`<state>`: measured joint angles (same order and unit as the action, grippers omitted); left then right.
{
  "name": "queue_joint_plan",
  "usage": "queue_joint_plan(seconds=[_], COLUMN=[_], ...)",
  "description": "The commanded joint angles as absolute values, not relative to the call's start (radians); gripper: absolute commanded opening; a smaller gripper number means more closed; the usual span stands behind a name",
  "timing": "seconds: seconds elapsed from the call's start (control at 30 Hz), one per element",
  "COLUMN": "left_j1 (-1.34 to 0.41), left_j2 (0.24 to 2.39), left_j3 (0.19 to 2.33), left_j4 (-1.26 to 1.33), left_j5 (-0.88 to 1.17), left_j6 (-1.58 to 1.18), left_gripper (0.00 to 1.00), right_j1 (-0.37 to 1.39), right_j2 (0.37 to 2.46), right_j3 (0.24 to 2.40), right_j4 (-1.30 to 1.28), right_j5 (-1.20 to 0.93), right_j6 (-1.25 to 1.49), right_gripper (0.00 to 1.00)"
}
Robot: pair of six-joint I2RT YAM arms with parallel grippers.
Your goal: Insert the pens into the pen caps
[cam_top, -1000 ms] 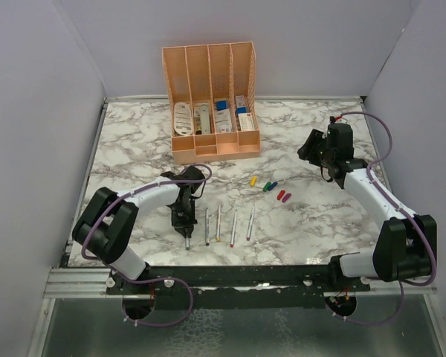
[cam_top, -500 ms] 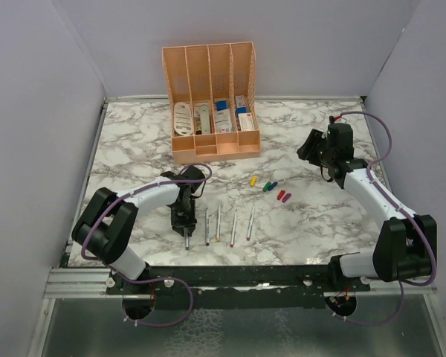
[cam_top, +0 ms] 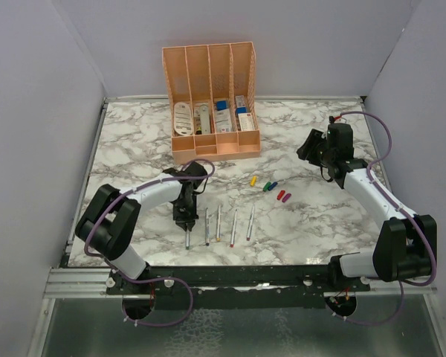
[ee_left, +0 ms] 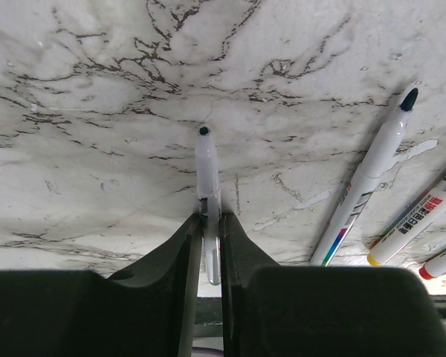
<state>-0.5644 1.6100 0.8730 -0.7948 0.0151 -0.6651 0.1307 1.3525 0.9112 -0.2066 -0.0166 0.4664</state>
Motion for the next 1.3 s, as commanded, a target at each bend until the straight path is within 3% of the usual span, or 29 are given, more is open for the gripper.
queue_joint_plan(seconds=[0.0, 0.13, 0.3, 0.73, 1.07, 1.27], left_j1=[-0.554, -0.554, -0.555, -0.557, -0.557, -0.561], left_j2=[1.720, 1.703, 1.632, 1.452, 1.371, 1.239], left_j3=[0.798, 0.750, 0.716, 0.876, 0.984, 0.859], left_j4=[-0.530, -0.537, -0.538, -0.521, -0.462, -0.209], left_j5=[-0.175, -0.137, -0.119, -0.184, -0.182, -0.162], left_j6=[-0.662, -0.670, -0.631, -0.502, -0.399, -0.369], left_gripper=[0.09, 0.00, 0.00, 0.00, 0.00, 0.00], right_j1=[0.129, 0.129, 0.128, 0.132, 0.290, 0.405], right_j2=[1.357, 1.354, 1.351, 1.376, 1.350, 1.416], right_j3=[0.908, 0.910, 0.906, 0.910, 0.879, 0.893], right_j4=[-0.174, -0.179, -0.178, -0.243, -0.321, -0.341], right_j5=[-0.028, -0.015, -0.005, -0.058, -0.002, 0.055], right_j6=[0.461, 0.466, 0.471, 0.438, 0.484, 0.531], right_gripper=[0.52, 0.52, 0.52, 0.48, 0.48, 0.44])
